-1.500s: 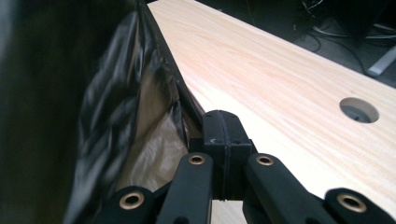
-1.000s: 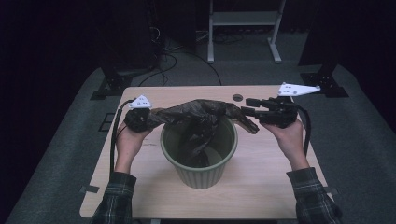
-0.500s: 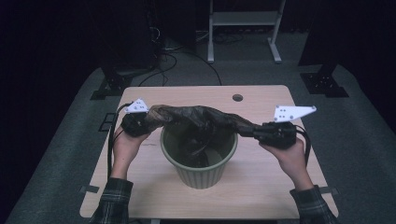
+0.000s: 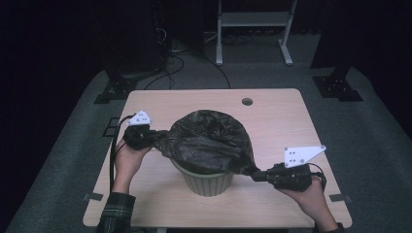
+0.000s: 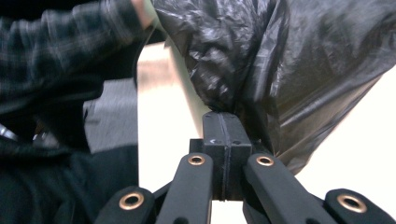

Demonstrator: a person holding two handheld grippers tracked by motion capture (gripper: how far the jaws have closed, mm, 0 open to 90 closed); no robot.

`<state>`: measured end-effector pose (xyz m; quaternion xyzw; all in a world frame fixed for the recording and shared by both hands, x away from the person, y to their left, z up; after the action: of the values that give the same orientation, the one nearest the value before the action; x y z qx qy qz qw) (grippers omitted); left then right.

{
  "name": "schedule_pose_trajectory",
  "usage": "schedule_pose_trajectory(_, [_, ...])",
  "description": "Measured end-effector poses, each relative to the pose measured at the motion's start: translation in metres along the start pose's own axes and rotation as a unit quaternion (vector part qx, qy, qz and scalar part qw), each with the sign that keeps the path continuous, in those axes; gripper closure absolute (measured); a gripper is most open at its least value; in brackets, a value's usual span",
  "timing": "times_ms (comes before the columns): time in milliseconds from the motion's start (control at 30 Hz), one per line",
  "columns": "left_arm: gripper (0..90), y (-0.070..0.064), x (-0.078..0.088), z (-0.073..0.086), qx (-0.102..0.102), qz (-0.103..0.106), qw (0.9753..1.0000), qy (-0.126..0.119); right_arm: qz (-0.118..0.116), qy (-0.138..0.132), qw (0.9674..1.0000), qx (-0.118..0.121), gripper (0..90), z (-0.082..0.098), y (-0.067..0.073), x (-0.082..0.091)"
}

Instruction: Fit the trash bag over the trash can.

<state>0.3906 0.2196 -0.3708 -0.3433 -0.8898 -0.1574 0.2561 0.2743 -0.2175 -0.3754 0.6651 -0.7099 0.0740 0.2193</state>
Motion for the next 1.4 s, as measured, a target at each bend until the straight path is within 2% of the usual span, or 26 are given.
schedule_pose_trajectory(67, [89.8, 0.000, 0.000, 0.001, 0.002, 0.001, 1.0000, 0.001, -0.010, 0.011, 0.9999, -0.005, 90.0, 0.007, 0.002, -0.007])
schedule_pose_trajectory(133, [89.9, 0.000, -0.001, 0.002, 0.005, 0.004, 1.0000, -0.002, -0.005, 0.026, 0.9996, -0.013, 90.0, 0.016, 0.002, -0.014])
schedule_pose_trajectory(200, [89.9, -0.001, -0.002, 0.002, 0.003, 0.004, 1.0000, 0.000, -0.014, 0.027, 0.9993, -0.022, 90.0, 0.023, 0.001, -0.019])
schedule_pose_trajectory(267, [89.9, -0.002, -0.003, 0.003, 0.001, 0.004, 1.0000, 0.003, -0.012, 0.033, 0.9990, -0.027, 90.0, 0.028, -0.001, -0.023])
schedule_pose_trajectory(300, [89.8, -0.001, -0.004, 0.003, 0.003, 0.004, 1.0000, 0.004, -0.006, 0.037, 0.9989, -0.028, 90.0, 0.030, -0.002, -0.024])
schedule_pose_trajectory(367, [89.9, -0.001, -0.005, 0.003, 0.005, 0.004, 1.0000, 0.004, 0.019, 0.063, 0.9973, -0.032, 90.0, 0.034, -0.006, -0.026])
schedule_pose_trajectory(500, [89.9, -0.001, -0.007, 0.003, 0.005, 0.003, 1.0000, 0.006, 0.032, 0.081, 0.9953, -0.043, 90.0, 0.041, -0.015, -0.028])
schedule_pose_trajectory(633, [89.8, -0.001, -0.008, 0.003, 0.003, 0.001, 1.0000, 0.009, 0.039, 0.083, 0.9945, -0.050, 89.9, 0.043, -0.018, -0.027])
schedule_pose_trajectory(667, [89.8, -0.001, -0.008, 0.003, 0.001, 0.000, 0.9999, 0.012, 0.043, 0.083, 0.9946, -0.046, 82.0, 0.041, -0.017, -0.026])
schedule_pose_trajectory(700, [89.8, -0.001, -0.008, 0.003, -0.001, 0.000, 0.9999, 0.012, 0.053, 0.076, 0.9947, -0.043, 76.4, 0.039, -0.015, -0.023])
schedule_pose_trajectory(800, [89.8, -0.001, -0.007, 0.003, 0.002, 0.000, 0.9999, 0.010, 0.063, 0.042, 0.9966, -0.033, 73.8, 0.028, -0.007, -0.008])
schedule_pose_trajectory(967, [89.8, -0.001, -0.005, 0.003, 0.003, -0.001, 1.0000, 0.007, 0.065, -0.016, 0.9977, 0.000, 70.4, -0.004, 0.011, 0.020])
schedule_pose_trajectory(1067, [89.8, -0.001, -0.005, 0.003, 0.004, -0.001, 1.0000, 0.007, 0.063, -0.042, 0.9970, 0.019, 67.5, -0.025, 0.021, 0.028])
schedule_pose_trajectory(1133, [89.8, -0.001, -0.004, 0.003, 0.003, 0.000, 1.0000, 0.006, 0.049, -0.055, 0.9970, 0.024, 66.8, -0.037, 0.024, 0.028])
schedule_pose_trajectory(1200, [89.7, -0.001, -0.004, 0.003, 0.002, 0.001, 1.0000, 0.006, 0.040, -0.055, 0.9972, 0.030, 65.7, -0.048, 0.025, 0.021])
schedule_pose_trajectory(1300, [89.8, -0.001, -0.003, 0.003, 0.004, 0.002, 1.0000, 0.005, 0.036, -0.046, 0.9979, 0.029, 65.6, -0.058, 0.018, 0.007])
schedule_pose_trajectory(1400, [89.8, -0.002, -0.003, 0.002, 0.003, 0.002, 1.0000, 0.002, 0.016, -0.050, 0.9985, 0.016, 65.9, -0.062, 0.007, -0.003])
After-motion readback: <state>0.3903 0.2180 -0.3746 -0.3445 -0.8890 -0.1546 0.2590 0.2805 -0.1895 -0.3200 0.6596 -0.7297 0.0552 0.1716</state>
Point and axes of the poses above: each handheld gripper's, and its own axes: x roughly backward along the jaws, z roughly out of its underside, y roughly to its left, the point moved 1 cm from there along -x, roughly forward along the jaws, and after that the axes turned 10 degrees about -z, right-handed, at the moved point
